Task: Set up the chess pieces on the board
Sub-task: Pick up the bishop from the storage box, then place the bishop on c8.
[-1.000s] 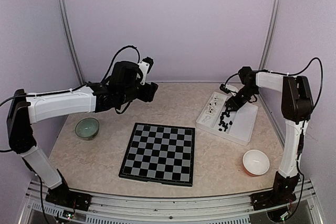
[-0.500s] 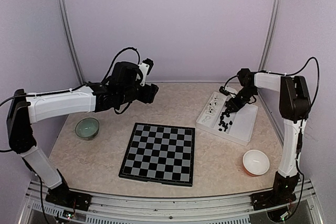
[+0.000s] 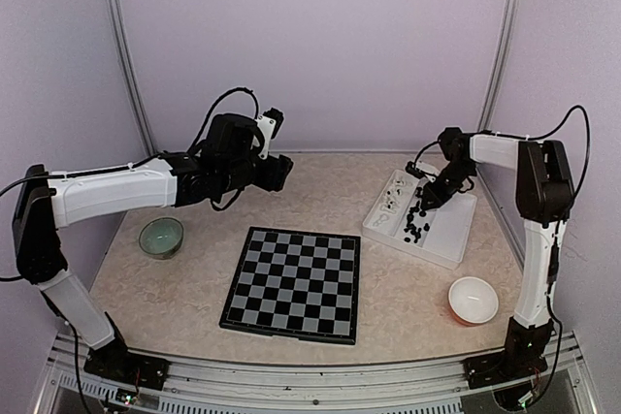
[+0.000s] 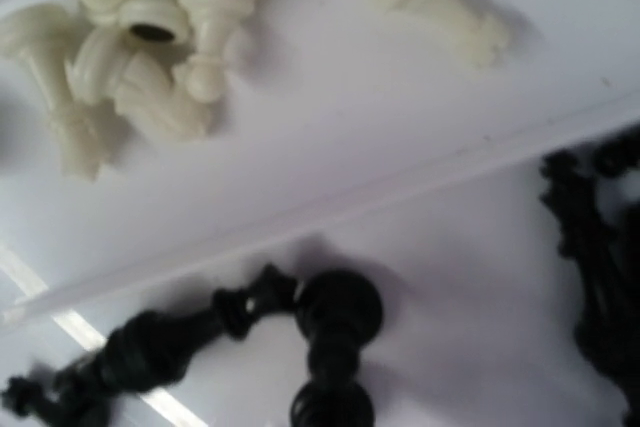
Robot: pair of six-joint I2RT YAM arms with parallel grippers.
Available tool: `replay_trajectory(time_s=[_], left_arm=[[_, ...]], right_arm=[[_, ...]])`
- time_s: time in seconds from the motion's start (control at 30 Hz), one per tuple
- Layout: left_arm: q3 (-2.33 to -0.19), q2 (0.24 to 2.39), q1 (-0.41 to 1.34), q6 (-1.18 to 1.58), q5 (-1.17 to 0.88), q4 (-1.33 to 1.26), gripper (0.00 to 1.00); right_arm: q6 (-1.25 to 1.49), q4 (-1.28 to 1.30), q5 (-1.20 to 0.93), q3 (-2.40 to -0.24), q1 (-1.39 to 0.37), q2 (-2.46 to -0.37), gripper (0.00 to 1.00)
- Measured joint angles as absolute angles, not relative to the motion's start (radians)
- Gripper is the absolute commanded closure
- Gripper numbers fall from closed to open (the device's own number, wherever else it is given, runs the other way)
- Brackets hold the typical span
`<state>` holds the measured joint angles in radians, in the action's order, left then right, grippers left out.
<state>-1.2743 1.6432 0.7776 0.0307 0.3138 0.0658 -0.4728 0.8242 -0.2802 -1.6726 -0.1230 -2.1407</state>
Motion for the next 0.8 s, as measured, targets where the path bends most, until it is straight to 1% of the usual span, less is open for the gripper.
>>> replay_trajectory(time_s=[0.1,0.17,0.43,0.57,0.8], left_arm=[[-1.280,1.643,0.776,0.035,0.313,0.070,0.27],[-1.281,1.643,0.773,0.040,0.310,0.071,0.27],[-1.290,1.643,0.693,0.096,0.246,0.087,0.27],[-1.300,1.642,0.648,0.121,0.229,0.091,0.27],[-1.301,1.641,0.610,0.140,0.216,0.098,0.27]], right_arm=[[-0.473,0.836,-0.264,-1.655,-0.123,-2.094,1.00],[-0.474,0.849,-0.259,-1.636,-0.123,-2.028,1.00],[-0.508,0.835,-0.357,-1.508,-0.162,-1.647,1.00],[-0.551,0.815,-0.419,-1.412,-0.282,-1.561,1.00],[-0.641,0.843,-0.506,-1.290,-0.604,-1.557,1.00]])
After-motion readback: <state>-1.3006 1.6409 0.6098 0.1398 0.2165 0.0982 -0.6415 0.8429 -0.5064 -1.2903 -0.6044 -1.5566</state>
